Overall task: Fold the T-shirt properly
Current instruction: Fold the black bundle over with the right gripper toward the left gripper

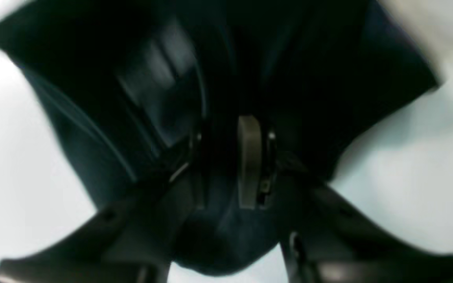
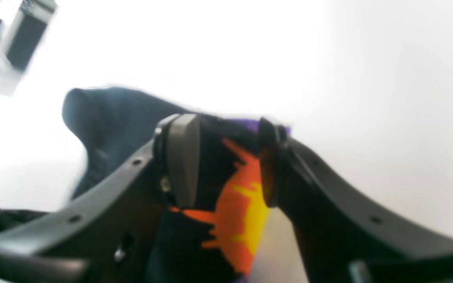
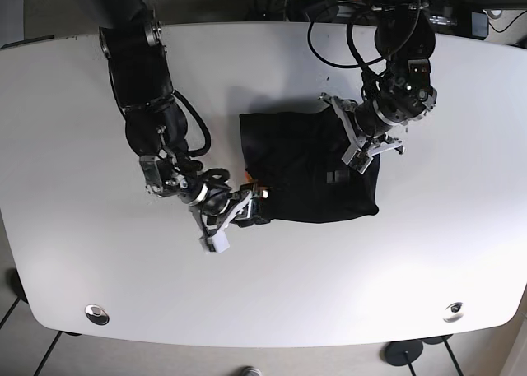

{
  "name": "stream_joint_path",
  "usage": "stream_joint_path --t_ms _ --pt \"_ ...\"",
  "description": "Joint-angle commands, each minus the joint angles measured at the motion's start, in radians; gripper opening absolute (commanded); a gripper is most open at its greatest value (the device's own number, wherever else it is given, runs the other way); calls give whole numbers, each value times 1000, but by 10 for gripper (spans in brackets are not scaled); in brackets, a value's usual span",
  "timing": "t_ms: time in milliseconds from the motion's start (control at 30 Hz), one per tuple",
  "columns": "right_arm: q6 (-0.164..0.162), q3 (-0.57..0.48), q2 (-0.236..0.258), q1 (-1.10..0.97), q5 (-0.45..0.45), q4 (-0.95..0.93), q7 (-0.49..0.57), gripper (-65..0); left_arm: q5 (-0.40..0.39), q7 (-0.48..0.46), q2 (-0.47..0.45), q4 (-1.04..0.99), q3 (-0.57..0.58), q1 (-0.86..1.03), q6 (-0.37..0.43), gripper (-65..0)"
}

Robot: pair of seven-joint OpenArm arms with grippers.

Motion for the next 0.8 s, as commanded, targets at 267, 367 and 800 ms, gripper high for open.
stream_joint_path --t_ms 267,367,800 --pt "14 -121 3 58 -9 -266 265 -466 -12 -121 -83 -162 -4 -17 1 -553" --pt "16 -121 44 41 2 -245 264 -468 -12 -144 -92 -211 -4 -36 1 -553" --pt "14 -3 103 83 -10 -51 127 -465 -13 -141 -90 77 -5 112 1 -553"
